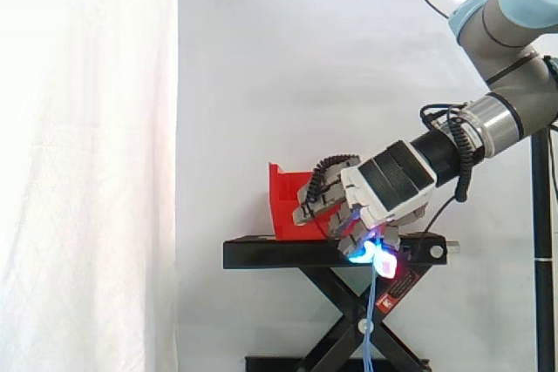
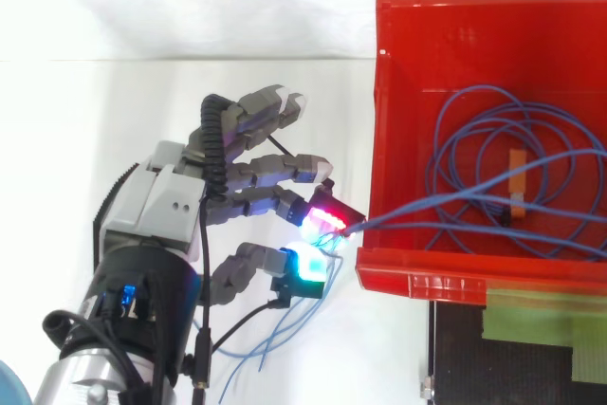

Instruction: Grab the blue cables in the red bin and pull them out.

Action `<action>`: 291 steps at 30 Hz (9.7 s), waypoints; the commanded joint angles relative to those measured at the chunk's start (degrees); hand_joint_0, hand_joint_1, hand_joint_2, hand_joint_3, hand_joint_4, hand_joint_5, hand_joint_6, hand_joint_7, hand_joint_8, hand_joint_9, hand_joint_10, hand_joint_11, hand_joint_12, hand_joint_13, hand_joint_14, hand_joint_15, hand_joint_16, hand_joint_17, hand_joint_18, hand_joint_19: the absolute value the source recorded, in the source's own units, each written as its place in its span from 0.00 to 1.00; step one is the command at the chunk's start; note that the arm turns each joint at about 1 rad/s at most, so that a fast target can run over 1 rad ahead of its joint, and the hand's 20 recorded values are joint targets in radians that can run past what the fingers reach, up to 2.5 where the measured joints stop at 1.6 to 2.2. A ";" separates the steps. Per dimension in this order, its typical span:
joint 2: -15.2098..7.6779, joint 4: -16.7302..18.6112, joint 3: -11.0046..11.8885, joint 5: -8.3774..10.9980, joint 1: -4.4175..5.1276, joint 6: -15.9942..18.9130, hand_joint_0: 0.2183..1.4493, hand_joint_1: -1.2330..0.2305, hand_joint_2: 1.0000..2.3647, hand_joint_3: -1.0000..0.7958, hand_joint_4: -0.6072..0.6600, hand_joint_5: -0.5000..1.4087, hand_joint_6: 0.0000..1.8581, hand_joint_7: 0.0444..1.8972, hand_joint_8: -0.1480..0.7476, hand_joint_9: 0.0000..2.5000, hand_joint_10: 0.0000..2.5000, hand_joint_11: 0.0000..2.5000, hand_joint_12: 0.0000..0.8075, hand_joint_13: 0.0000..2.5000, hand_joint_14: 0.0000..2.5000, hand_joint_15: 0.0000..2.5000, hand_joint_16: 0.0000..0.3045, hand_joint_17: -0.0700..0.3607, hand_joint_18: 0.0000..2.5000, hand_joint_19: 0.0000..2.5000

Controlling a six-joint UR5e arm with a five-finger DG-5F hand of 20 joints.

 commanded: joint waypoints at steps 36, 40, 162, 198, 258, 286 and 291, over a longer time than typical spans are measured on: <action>2.72 -9.09 0.03 -0.60 3.40 48.17 0.46 0.28 0.00 0.00 0.50 0.90 0.04 0.54 0.46 0.44 0.01 0.15 0.42 0.26 0.00 0.06 0.15 0.40 0.25 0.10; 2.64 -10.23 0.03 -0.60 4.02 59.60 0.46 0.28 0.00 0.00 0.49 0.90 0.04 0.55 0.46 0.44 0.01 0.15 0.42 0.26 0.00 0.06 0.15 0.40 0.25 0.10; 2.72 -16.91 -0.41 -5.26 6.92 141.16 0.48 0.29 0.00 0.00 0.53 0.90 0.01 0.56 0.47 0.55 0.01 0.25 0.31 0.68 0.11 0.74 0.14 0.39 0.48 0.42; 2.72 -9.09 5.66 -5.34 10.17 128.42 0.50 0.25 0.00 0.00 0.52 0.87 0.05 0.55 0.41 0.67 0.01 0.57 0.29 0.60 0.64 0.58 0.12 0.35 0.56 0.58; 6.33 20.09 6.19 -5.17 12.72 156.80 0.56 0.18 0.00 0.00 0.47 0.83 0.13 0.49 0.37 0.65 0.01 0.71 0.30 0.59 0.58 0.61 0.12 0.35 0.52 0.57; 6.24 48.30 -9.11 -11.94 11.40 130.96 0.56 0.18 0.00 0.00 0.46 0.82 0.14 0.49 0.36 0.64 0.01 0.70 0.30 0.59 0.54 0.62 0.12 0.36 0.51 0.56; 6.24 48.21 -11.57 -11.76 11.40 133.07 0.56 0.18 0.00 0.00 0.46 0.82 0.14 0.49 0.36 0.64 0.01 0.70 0.30 0.59 0.54 0.62 0.12 0.36 0.51 0.56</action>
